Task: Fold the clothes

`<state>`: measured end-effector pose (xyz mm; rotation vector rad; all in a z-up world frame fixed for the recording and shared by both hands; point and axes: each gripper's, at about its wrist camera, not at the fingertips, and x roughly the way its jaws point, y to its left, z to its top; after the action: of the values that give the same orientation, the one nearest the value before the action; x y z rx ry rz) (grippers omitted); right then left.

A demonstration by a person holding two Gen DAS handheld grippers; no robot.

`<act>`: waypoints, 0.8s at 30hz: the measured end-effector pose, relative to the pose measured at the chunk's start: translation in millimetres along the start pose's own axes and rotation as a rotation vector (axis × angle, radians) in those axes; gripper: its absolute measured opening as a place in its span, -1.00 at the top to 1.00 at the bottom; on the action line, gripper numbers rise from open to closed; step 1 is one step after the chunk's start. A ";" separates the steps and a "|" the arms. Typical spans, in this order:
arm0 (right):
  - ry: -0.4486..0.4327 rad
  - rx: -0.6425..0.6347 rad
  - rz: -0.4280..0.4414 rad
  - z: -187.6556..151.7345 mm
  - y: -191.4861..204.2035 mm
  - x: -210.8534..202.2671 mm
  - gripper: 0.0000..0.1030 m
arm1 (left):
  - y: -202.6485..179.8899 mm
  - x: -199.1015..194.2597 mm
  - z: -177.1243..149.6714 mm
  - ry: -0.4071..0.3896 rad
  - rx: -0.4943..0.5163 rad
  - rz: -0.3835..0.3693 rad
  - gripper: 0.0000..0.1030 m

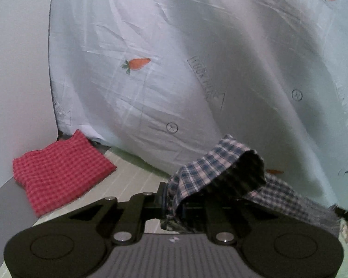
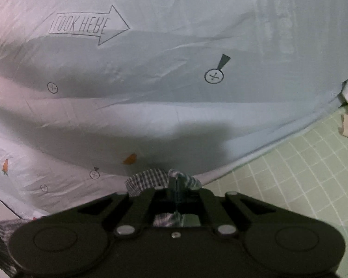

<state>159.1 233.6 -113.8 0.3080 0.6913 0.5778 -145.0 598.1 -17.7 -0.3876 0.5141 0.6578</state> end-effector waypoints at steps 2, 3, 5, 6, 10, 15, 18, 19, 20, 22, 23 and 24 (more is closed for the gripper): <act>0.009 0.005 -0.007 -2.7 -1.0 5.0 1.00 | 5.1 9.2 -1.7 0.027 -0.021 0.007 0.74; 0.014 0.008 -0.012 -4.9 -1.2 8.5 0.99 | 7.7 13.8 -2.6 0.041 -0.031 0.011 0.74; 0.025 0.006 -0.027 -9.4 -1.1 16.4 0.99 | 13.7 26.1 -8.4 0.078 -0.058 0.014 0.74; 0.031 0.001 -0.037 -11.7 -0.8 21.0 1.00 | 17.5 32.9 -13.3 0.100 -0.072 0.019 0.74; 0.087 -0.023 -0.081 -24.6 0.3 49.5 0.99 | 30.6 61.6 -32.6 0.179 -0.104 0.048 0.74; 0.168 -0.068 -0.138 -46.6 0.1 94.4 1.00 | 51.1 97.1 -53.0 0.269 -0.152 0.098 0.74; 0.207 -0.090 -0.181 -54.4 -3.0 124.1 1.00 | 65.8 116.0 -64.3 0.323 -0.176 0.141 0.74; 0.219 -0.097 -0.196 -56.9 -4.1 134.0 1.00 | 70.5 122.2 -68.4 0.341 -0.184 0.156 0.74; 0.229 -0.099 -0.204 -59.2 -5.3 141.2 1.00 | 75.2 128.3 -72.6 0.359 -0.191 0.170 0.74; 0.247 -0.102 -0.216 -63.8 -7.9 154.4 1.00 | 86.1 138.7 -80.0 0.397 -0.221 0.176 0.74; 0.255 -0.107 -0.224 -66.1 -9.2 158.6 1.00 | 90.9 143.3 -84.1 0.415 -0.234 0.179 0.74; 0.263 -0.114 -0.233 -68.4 -10.4 162.3 1.00 | 94.1 146.7 -87.1 0.430 -0.236 0.185 0.74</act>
<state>218.4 326.8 -251.4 0.0434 0.9296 0.4365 -136.5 693.6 -187.4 -0.7179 0.8919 0.8218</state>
